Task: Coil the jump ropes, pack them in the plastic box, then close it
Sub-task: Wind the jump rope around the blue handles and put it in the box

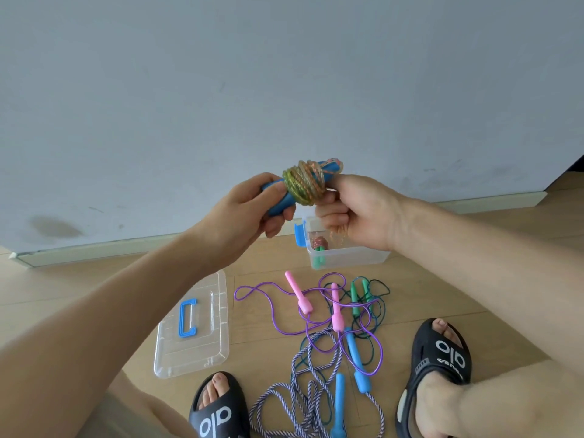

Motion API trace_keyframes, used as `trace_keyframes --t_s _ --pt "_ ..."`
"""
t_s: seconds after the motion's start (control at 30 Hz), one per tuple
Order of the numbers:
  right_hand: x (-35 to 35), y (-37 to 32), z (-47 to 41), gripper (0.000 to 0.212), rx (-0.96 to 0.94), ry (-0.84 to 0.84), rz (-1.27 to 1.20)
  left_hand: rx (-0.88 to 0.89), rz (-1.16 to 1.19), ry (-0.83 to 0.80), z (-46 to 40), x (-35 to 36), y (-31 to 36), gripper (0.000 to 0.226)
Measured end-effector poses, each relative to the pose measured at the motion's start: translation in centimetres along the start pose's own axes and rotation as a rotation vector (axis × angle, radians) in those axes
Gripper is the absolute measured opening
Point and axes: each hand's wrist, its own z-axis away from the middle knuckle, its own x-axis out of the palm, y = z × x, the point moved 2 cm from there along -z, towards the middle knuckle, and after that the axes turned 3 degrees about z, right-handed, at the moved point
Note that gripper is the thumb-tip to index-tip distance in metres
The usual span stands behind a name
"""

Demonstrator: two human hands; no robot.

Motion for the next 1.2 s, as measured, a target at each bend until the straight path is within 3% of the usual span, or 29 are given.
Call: trace_keyframes --t_s 0.13,0.23,0.37,0.47,0.6,0.67,0.77,0.87,1.0,1.2 --pt "-0.2 -0.6 0.7 0.018 -0.045 0.083 -0.09 0.009 -0.14 0.089 -0.5 -0.5 -0.7 0.024" --pt "-0.1 -1.1 1.1 0.038 -0.105 0.099 -0.03 0.065 -0.372 0.138 -0.4 -0.5 -0.8 0.028" --pt "0.5 -1.3 1.2 0.035 -0.298 0.276 0.491 0.12 -0.507 0.164 -0.3 0.0 -0.8 0.017" --pt "0.2 -1.1 1.1 0.034 -0.398 0.282 0.713 -0.029 -0.405 0.066 -0.5 -0.3 -0.8 0.019" --pt "0.5 -1.0 1.7 0.036 -0.512 0.176 0.999 -0.204 -0.241 -0.038 -0.1 -1.0 -0.9 0.06" --pt "0.9 -0.8 1.8 0.036 -0.52 0.128 1.009 -0.147 -0.364 -0.048 -0.1 -0.8 -1.0 0.058" --pt "1.4 -0.6 2.0 0.036 -0.489 0.101 0.977 0.009 -0.469 -0.052 0.0 0.4 -0.6 0.027" --pt "1.5 -0.6 2.1 0.038 -0.42 0.1 0.885 0.069 -0.572 -0.018 0.1 0.6 -0.1 0.019" --pt "1.8 -1.0 2.2 0.069 -0.296 0.079 0.776 0.074 -0.569 0.024 0.0 0.4 0.1 0.019" --pt "0.8 -1.9 3.4 0.028 -0.172 -0.115 0.453 0.019 -0.258 -0.04 0.3 0.4 0.4 0.037"
